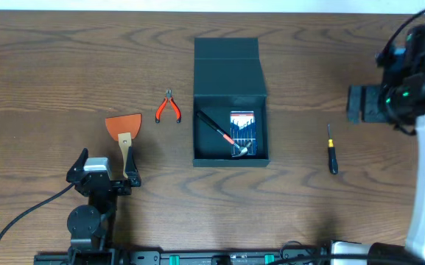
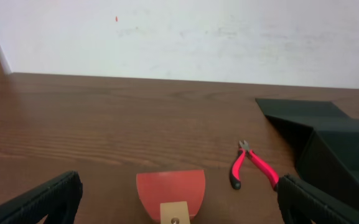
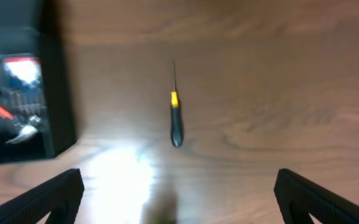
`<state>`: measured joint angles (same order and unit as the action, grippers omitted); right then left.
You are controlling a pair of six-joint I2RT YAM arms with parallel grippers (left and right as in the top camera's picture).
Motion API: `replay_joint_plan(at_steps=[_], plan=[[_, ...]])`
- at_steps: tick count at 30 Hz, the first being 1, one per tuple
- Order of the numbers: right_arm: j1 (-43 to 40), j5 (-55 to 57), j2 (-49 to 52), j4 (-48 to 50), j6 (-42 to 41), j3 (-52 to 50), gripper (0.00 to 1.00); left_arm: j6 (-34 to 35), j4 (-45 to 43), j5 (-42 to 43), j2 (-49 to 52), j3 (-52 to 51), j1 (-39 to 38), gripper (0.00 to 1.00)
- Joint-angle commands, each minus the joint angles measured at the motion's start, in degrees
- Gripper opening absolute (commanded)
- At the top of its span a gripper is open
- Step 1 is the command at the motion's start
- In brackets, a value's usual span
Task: Pack container
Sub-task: 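Move the right gripper over the yellow-handled screwdriver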
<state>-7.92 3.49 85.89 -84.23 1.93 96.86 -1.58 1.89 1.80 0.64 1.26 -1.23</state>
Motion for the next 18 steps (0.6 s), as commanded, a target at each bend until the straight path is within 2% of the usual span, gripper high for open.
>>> replay_joint_plan(at_steps=[1,9,18], plan=[[-2.2,-0.3,0.7,4.0,0.3,-11.2,0.99,-0.8,2.1,-0.3,0.0,-1.0,0.2,0.99],[-4.6,-0.8,4.3,19.8,3.2,-27.8,0.99,-0.8,2.1,-0.3,0.0,-1.0,0.2,0.99],[-4.6,-3.1,9.9,27.3,3.4,-34.9,0.99,-0.8,2.1,-0.3,0.0,-1.0,0.2,0.99]])
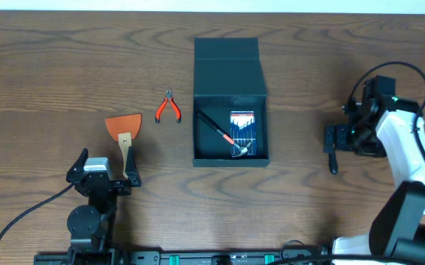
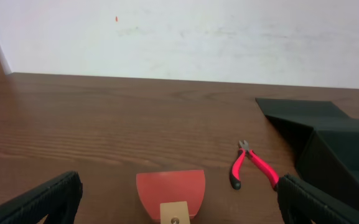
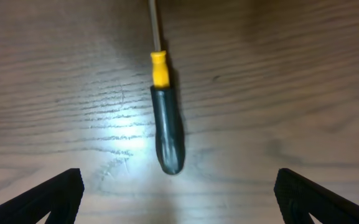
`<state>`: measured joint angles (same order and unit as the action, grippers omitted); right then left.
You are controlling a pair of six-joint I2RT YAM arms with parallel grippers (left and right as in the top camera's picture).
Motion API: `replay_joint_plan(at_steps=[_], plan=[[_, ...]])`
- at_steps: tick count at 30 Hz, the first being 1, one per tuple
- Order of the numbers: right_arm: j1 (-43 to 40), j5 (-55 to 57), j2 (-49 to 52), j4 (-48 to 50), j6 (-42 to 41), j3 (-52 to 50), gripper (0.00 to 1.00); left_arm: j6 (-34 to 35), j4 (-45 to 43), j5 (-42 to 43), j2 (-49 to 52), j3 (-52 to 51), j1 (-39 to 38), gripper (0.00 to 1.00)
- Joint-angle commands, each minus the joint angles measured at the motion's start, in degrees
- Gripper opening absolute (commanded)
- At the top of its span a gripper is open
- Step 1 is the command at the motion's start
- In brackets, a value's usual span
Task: Pack container
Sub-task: 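Move the right gripper over the yellow-handled screwdriver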
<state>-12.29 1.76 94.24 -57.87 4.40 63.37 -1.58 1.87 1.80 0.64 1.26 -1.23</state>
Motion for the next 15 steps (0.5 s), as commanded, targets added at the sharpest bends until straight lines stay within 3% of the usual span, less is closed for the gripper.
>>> replay_joint_plan(at_steps=[1,15], plan=[[-0.3,-1.5,2.4,1.9,0.8,-2.1,0.99,-0.8,2.1,-0.3,0.0,-1.0,0.2,0.99],[0.0,-2.4,9.7,8.3,0.8,-3.1,0.99,-0.8,2.1,-0.3,0.0,-1.0,0.2,0.98]])
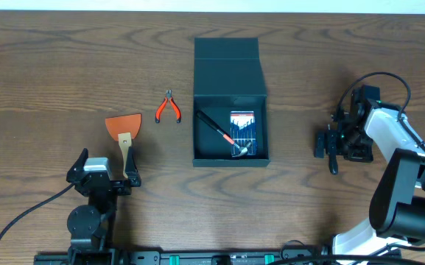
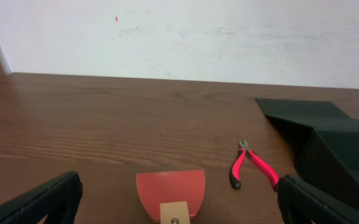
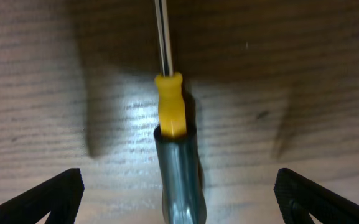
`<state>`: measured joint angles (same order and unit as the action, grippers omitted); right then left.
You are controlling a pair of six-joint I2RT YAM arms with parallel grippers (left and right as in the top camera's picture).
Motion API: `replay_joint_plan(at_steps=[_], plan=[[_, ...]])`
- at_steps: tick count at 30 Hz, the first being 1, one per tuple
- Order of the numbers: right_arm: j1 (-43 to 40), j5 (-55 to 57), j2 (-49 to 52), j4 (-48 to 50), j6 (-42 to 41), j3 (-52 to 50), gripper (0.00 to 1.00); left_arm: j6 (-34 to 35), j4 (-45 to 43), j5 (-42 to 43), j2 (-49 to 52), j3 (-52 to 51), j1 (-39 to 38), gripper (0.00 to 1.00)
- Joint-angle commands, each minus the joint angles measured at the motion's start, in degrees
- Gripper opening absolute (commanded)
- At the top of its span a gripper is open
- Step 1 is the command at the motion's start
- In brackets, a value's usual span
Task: Pack container
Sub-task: 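Move the right gripper over the yellow-handled screwdriver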
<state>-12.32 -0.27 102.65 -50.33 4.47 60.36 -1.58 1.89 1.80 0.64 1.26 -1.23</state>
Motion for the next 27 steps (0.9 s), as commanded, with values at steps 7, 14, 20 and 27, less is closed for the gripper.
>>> replay_joint_plan(at_steps=[7,14,20,27], plan=[[0.1,-0.2,3.9,2.3,1.6,-0.2,0.99,-0.8,2.1,-0.3,0.0,-1.0,0.2,0.98],[0.7,2.0,4.3,4.1,1.7,-0.2,0.99,-0.8,2.1,-0.3,0.0,-1.0,0.2,0.99],[1.8,1.9,4.3,3.8,1.3,-0.2,0.9,-0.8,2.1,-0.3,0.0,-1.0,0.2,0.99],[2.2,2.0,4.3,2.3,-0.8,-0.2,0.57,-0.8,2.1,-0.3,0.0,-1.0,0.2,0.99]])
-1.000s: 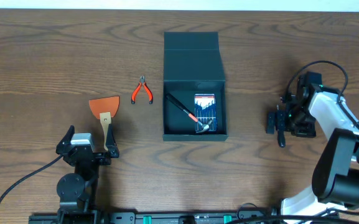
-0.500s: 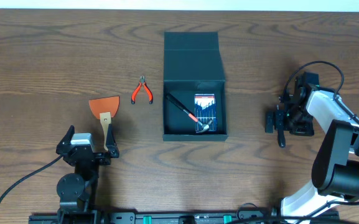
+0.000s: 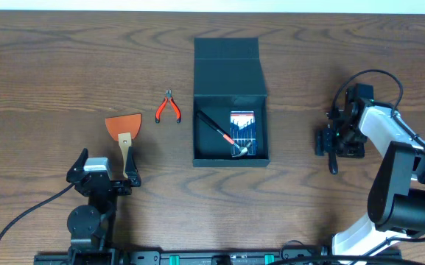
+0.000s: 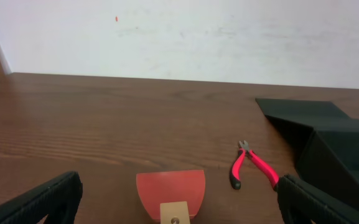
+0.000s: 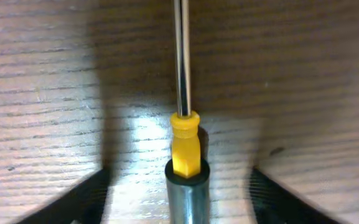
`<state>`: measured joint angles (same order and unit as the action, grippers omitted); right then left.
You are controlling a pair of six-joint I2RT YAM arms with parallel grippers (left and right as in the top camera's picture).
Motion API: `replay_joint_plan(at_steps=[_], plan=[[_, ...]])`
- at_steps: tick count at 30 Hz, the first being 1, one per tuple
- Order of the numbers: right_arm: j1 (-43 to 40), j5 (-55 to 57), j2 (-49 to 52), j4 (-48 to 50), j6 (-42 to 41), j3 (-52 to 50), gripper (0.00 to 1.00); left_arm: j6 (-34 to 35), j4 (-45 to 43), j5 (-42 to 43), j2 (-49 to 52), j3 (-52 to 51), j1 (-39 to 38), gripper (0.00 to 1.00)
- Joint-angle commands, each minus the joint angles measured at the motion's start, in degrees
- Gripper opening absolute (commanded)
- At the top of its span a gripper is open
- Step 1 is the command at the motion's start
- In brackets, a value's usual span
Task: Pack container
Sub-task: 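Move the right gripper over the yellow-handled screwdriver, then lower the right gripper and close it on the screwdriver handle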
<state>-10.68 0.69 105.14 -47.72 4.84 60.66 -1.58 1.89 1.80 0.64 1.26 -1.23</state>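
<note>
A black-handled screwdriver [image 3: 332, 160] with a yellow collar [image 5: 185, 144] lies on the table right of the open black box [image 3: 197, 140]. My right gripper [image 3: 334, 145] is down over it, open, its fingers [image 5: 89, 198] on either side of the handle with a gap on each side. The box holds a red-and-black tool and a card of bits. At the near left my left gripper [image 4: 179, 202] rests open, with the wooden handle of an orange scraper [image 4: 170, 188] between its fingers.
Red-handled pliers [image 3: 169, 107] lie left of the box, beyond the scraper [image 3: 124, 125]. The box lid [image 3: 227, 65] lies flat behind the box. In the left wrist view the box [image 4: 335, 146] is at the right. A cable trails from the right arm.
My right gripper's fingers stand closer to the screwdriver handle, and the camera sits a little further along the shaft. The left arm and the other objects have not moved.
My right gripper was high at the far right, the screwdriver small below it. Then it was lower over the screwdriver, then down around the handle with its fingers wide. Now the fingers stand nearer the handle. The left gripper stayed open by the scraper.
</note>
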Motion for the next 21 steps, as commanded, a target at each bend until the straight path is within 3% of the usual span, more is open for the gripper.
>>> replay_joint_plan(at_steps=[1,6,9,21], plan=[[0.5,1.0,1.9,-0.5,-1.2,-0.5,0.5,-0.8,2.1,-0.3,0.0,-1.0,0.2,0.99],[0.5,1.4,1.9,-1.2,-1.4,-0.5,0.47,-0.8,2.1,-0.3,0.0,-1.0,0.2,0.98],[0.5,1.5,1.9,-1.5,-1.6,-0.5,0.4,-0.8,2.1,-0.3,0.0,-1.0,0.2,0.99],[0.5,2.4,1.9,-2.9,-3.0,-0.5,0.35,-0.8,2.1,-0.3,0.0,-1.0,0.2,0.99]])
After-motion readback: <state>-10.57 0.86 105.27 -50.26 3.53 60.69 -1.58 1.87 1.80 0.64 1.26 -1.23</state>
